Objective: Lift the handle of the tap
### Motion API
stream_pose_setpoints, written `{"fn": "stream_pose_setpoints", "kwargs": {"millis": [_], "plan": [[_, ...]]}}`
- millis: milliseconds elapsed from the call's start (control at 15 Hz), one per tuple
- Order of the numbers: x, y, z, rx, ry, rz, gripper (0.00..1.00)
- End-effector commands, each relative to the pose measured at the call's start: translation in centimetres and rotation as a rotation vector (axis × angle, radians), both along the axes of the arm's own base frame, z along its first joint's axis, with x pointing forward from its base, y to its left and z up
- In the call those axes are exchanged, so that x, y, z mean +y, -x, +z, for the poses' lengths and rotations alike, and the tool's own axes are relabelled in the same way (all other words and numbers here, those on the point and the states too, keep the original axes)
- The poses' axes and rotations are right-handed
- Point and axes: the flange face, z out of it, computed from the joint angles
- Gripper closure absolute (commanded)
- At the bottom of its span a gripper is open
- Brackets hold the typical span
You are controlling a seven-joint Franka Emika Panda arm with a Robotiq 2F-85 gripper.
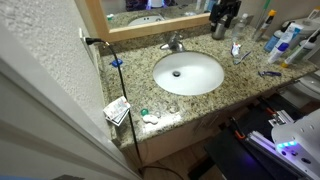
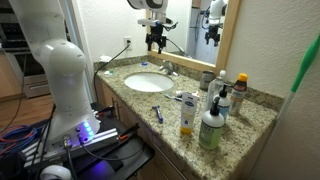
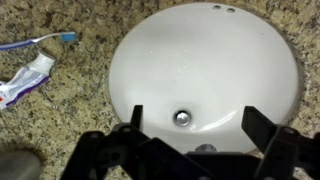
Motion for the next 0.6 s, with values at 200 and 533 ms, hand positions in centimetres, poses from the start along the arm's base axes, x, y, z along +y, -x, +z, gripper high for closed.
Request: {"fn": "stream_pose_setpoints", "kwargs": {"millis": [200, 533], "plan": [[3.9, -7.5, 2.7, -0.188, -0.018, -0.040, 0.00], [3.9, -7.0, 2.9, -0.189, -0.022, -0.032, 0.00]]}}
